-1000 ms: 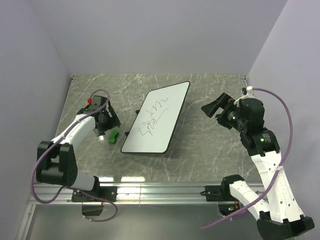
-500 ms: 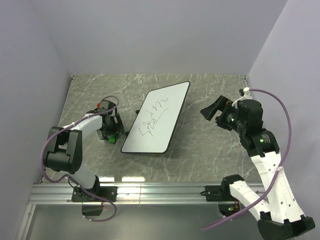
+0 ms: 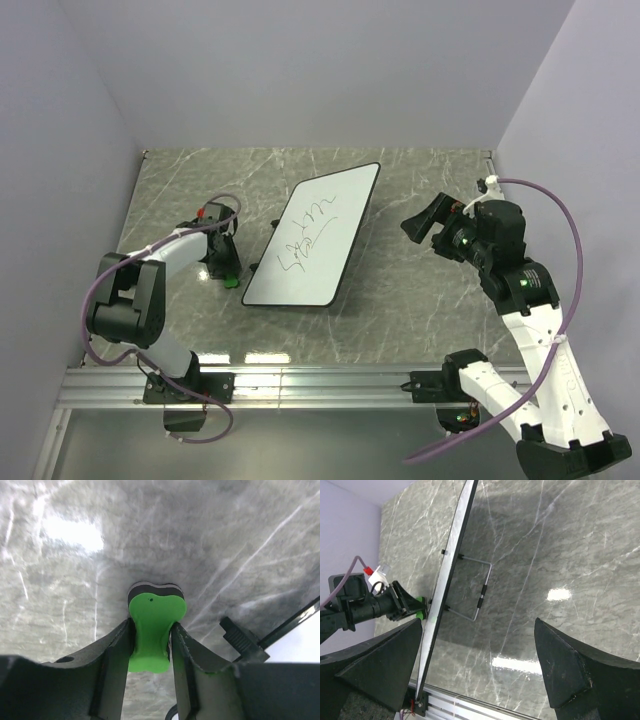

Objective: Erase the whiteboard

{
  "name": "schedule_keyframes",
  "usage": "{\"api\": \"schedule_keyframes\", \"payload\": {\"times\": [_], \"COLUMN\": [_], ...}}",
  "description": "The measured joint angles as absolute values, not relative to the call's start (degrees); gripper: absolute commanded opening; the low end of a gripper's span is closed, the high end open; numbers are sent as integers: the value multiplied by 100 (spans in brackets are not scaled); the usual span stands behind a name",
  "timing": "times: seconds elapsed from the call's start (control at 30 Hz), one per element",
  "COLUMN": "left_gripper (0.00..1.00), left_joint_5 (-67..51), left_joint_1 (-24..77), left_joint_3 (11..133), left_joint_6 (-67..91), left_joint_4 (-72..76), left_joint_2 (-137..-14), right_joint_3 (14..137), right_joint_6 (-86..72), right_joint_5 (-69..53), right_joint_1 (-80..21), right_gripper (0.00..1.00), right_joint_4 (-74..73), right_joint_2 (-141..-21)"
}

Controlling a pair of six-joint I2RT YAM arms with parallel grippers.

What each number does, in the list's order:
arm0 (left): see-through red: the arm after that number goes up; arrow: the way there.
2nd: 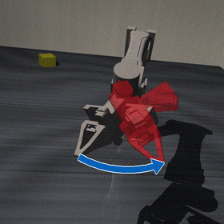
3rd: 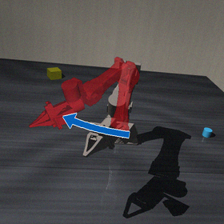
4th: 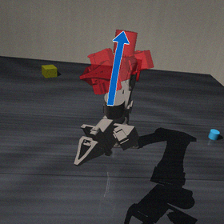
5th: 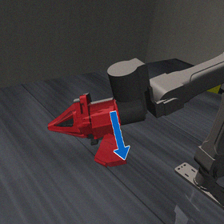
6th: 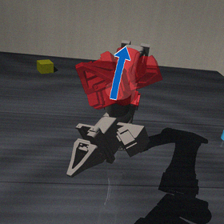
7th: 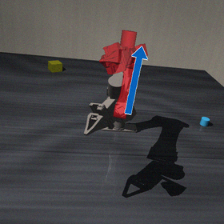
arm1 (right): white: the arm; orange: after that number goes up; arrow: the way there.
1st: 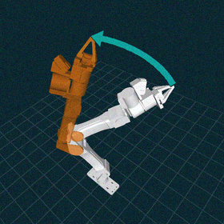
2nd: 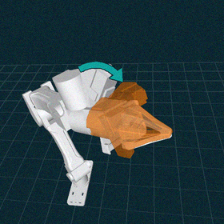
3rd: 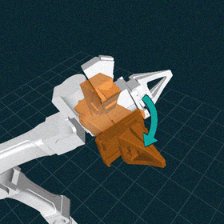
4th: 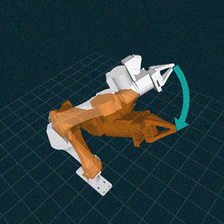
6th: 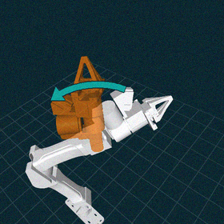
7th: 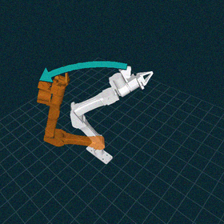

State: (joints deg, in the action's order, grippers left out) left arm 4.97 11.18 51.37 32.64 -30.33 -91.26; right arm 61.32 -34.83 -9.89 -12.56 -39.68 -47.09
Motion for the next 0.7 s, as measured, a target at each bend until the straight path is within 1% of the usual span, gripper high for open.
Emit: {"api": "schedule_keyframes", "payload": {"times": [0.1, 0.13, 0.2, 0.27, 0.33, 0.47, 0.57, 0.7], "left_gripper": [27, 16, 1, 1, 0, 0, 0, 0], "left_joint_5": [545, 567, 591, 598, 615, 716, 779, 615], "left_joint_1": [1197, 1216, 1238, 1249, 1258, 1258, 1258, 1260], "left_joint_3": [5133, 5133, 5137, 5151, 5194, 5500, 6237, 7603], "left_joint_6": [3304, 3334, 3385, 3393, 3391, 3367, 3328, 3170], "left_joint_4": [-3098, -3107, -3111, -3129, -3190, -3649, -4047, -4250], "left_joint_2": [-9122, -9122, -9120, -9109, -9107, -9107, -9107, -9142], "right_joint_3": [6132, 6132, 6132, 6132, 6149, 6521, 6842, 7258], "right_joint_6": [-3483, -3483, -3481, -3479, -3476, -3439, -3404, -3400], "right_joint_5": [-991, -993, -1050, -1234, -1503, -1979, -2182, -2333], "right_joint_1": [-1258, -1260, -1262, -1262, -1262, -1269, -1275, -1293], "right_gripper": [100, 100, 100, 99, 97, 96, 95, 92], "right_joint_4": [-3959, -3946, -3876, -3728, -3562, -3483, -3404, -3363], "right_joint_2": [-4729, -4751, -4810, -4963, -5229, -6117, -6775, -7465]}}
